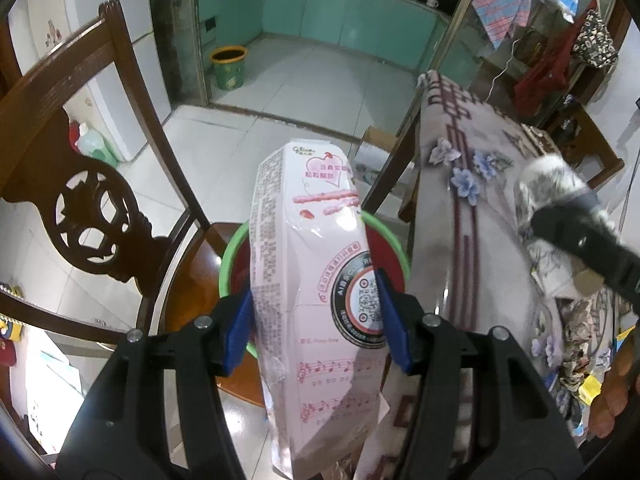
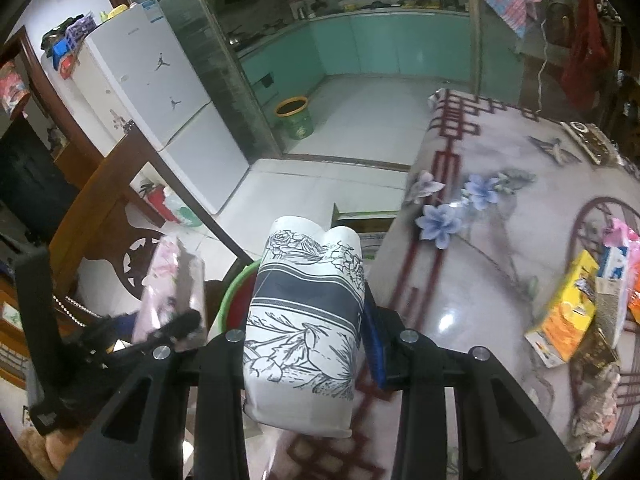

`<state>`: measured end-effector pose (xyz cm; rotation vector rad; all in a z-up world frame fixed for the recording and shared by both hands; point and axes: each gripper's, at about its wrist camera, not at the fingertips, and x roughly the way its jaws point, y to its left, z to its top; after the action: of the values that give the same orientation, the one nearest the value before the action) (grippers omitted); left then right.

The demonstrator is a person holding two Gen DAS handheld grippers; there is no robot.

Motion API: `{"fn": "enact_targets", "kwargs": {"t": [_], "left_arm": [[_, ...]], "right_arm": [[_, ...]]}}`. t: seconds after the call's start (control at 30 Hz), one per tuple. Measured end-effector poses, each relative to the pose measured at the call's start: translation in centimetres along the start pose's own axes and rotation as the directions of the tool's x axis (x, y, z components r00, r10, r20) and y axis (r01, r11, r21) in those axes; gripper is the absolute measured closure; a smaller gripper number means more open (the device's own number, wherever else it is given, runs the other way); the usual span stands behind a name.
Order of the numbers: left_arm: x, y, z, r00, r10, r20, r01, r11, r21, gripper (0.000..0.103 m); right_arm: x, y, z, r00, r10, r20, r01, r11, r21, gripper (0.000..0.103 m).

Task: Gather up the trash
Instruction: 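Carry bag and cup to the red bucket and release both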

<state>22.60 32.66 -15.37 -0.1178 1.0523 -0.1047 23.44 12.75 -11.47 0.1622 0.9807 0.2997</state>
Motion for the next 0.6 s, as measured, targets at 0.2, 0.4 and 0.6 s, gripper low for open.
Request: {"fn": "enact_targets", "kwargs": {"t": [0.2, 0.4, 0.6], "left_arm": [[1.6, 0.4, -0.3, 0.999, 0.006, -0.041, -0.006, 1.0, -0.006, 0.049], [2.4, 0.6, -0.1, 0.998, 0.022, -0.054, -0.023, 1.0, -0.011, 0.048], [2.6, 1.4, 0.1, 0.998, 0.05, -0.047, -0.053, 0.997, -0.06, 0.022]], "right_arm": [[1.9, 0.8, 0.5, 0.999, 0.023, -0.035, -0.023, 1.0, -0.012, 0.068], [3.1, 1.1, 1.0, 0.998, 0.039, -0.049, -0.04, 0.999, -0.016, 0.066], [3.0, 1.0, 1.4, 0.998, 0.057, -0.027, -0.057, 0.998, 0.001, 0.039]]}}
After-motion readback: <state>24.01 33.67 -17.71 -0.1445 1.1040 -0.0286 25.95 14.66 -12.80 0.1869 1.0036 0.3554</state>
